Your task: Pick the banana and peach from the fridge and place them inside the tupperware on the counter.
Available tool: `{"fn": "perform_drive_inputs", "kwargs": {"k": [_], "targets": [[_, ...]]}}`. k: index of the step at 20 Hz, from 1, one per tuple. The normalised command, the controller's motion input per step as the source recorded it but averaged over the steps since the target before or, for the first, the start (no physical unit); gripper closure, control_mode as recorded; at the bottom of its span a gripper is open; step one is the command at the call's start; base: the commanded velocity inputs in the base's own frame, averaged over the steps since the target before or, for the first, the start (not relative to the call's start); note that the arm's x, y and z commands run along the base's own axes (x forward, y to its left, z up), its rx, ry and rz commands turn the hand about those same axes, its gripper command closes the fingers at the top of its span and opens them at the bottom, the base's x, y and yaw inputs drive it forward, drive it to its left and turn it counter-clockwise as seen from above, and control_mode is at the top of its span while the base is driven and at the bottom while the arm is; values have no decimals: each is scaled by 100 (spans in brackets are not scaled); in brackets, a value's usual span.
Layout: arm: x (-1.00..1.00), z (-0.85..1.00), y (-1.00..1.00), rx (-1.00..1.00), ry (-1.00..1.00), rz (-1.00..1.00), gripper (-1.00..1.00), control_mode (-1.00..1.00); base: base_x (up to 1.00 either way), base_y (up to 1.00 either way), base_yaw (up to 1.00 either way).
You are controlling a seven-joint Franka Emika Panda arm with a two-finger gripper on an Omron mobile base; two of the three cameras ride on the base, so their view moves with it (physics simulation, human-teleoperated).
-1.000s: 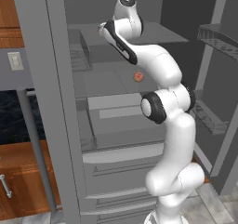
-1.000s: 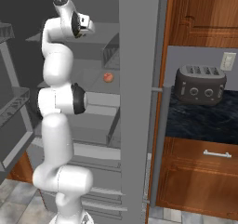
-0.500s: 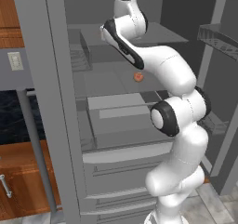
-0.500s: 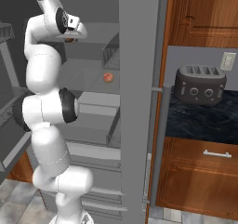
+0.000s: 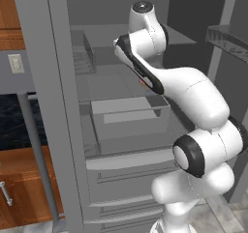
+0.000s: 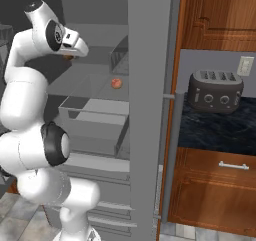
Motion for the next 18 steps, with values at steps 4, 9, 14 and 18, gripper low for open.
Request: {"fn": "perform_drive_inputs", "kwargs": {"k": [4, 9, 14, 18], "targets": [[-100, -10, -41, 5, 0, -1, 100, -100, 0, 0, 0], [-100, -1, -38, 2, 0, 0, 100, -100, 0, 0, 0], [-83, 0, -22, 1, 0, 0, 100, -100, 0, 0, 0], [-44, 0, -20, 0, 0, 0, 100, -100, 0, 0, 0]]}}
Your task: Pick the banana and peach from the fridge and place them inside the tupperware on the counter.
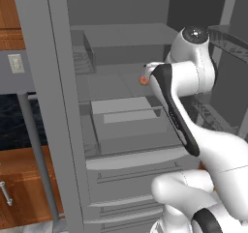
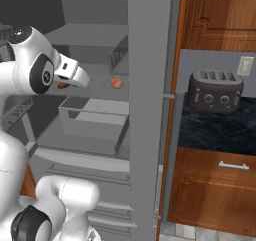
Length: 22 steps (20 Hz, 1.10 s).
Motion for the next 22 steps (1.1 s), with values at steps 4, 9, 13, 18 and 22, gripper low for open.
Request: {"fn": "perform_drive_inputs", "kwargs": {"k": [4, 9, 13, 18, 22], "targets": [[-49, 0, -29, 0, 0, 0, 100, -100, 0, 0, 0], [-47, 0, -7, 0, 0, 0, 100, -100, 0, 0, 0], [-13, 0, 0, 0, 0, 0, 100, 100, -42, 0, 0], [0, 0, 0, 0, 0, 0, 100, 100, -84, 8, 0], [0, 0, 0, 0, 0, 0, 100, 100, -88, 14, 0]]}}
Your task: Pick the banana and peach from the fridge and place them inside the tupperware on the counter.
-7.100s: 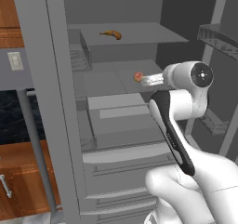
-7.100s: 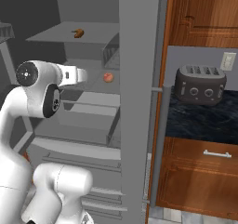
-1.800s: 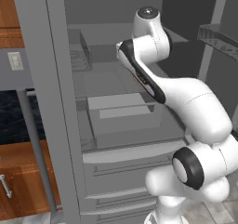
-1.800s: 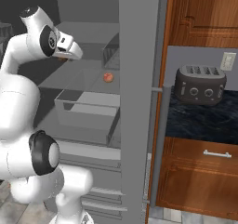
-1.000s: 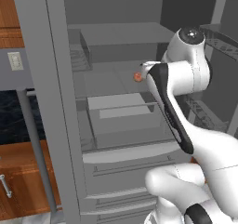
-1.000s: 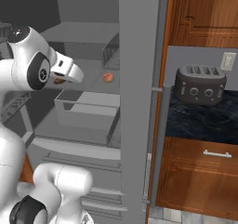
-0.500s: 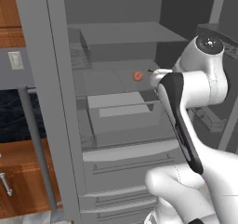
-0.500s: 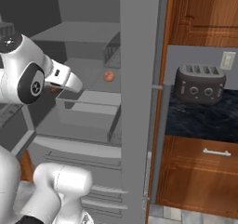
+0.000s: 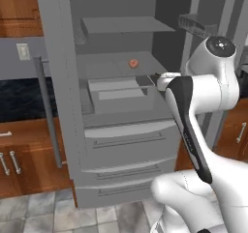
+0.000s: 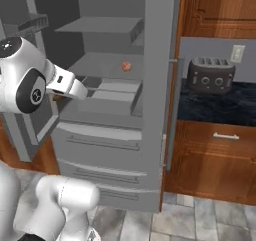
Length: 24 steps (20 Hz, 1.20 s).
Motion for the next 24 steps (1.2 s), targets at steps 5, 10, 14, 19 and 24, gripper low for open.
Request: {"fn": "perform_drive_inputs", "kwargs": {"k": [5, 10, 14, 19, 24], "targets": [[0, 0, 0, 0, 0, 0, 100, 100, -76, 36, 0], [0, 0, 0, 0, 0, 0, 100, 100, -39, 75, 0], [0, 0, 0, 0, 0, 0, 100, 100, -21, 94, 0], [0, 0, 0, 0, 0, 0, 100, 100, -11, 100, 0], [0, 0, 0, 0, 0, 0, 100, 100, -1, 100, 0]]}}
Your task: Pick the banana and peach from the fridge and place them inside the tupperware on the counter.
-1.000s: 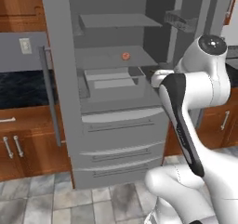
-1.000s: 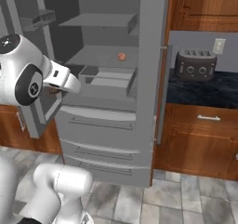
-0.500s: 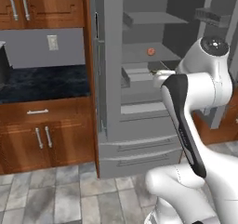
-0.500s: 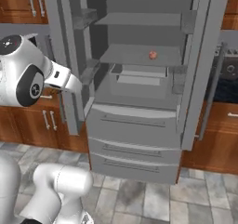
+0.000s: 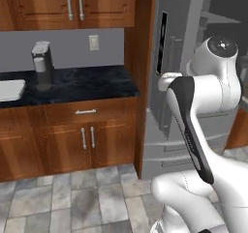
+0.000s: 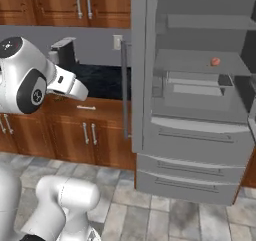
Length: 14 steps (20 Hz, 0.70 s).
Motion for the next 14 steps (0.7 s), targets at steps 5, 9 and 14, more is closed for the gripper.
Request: {"fn": "perform_drive_inputs", "kwargs": {"k": [5, 9, 14], "targets": [[0, 0, 0, 0, 0, 0, 100, 100, 3, 100, 0], [0, 0, 0, 0, 0, 0, 100, 100, 25, 100, 0], [0, 0, 0, 0, 0, 0, 100, 100, 49, 100, 0]]}}
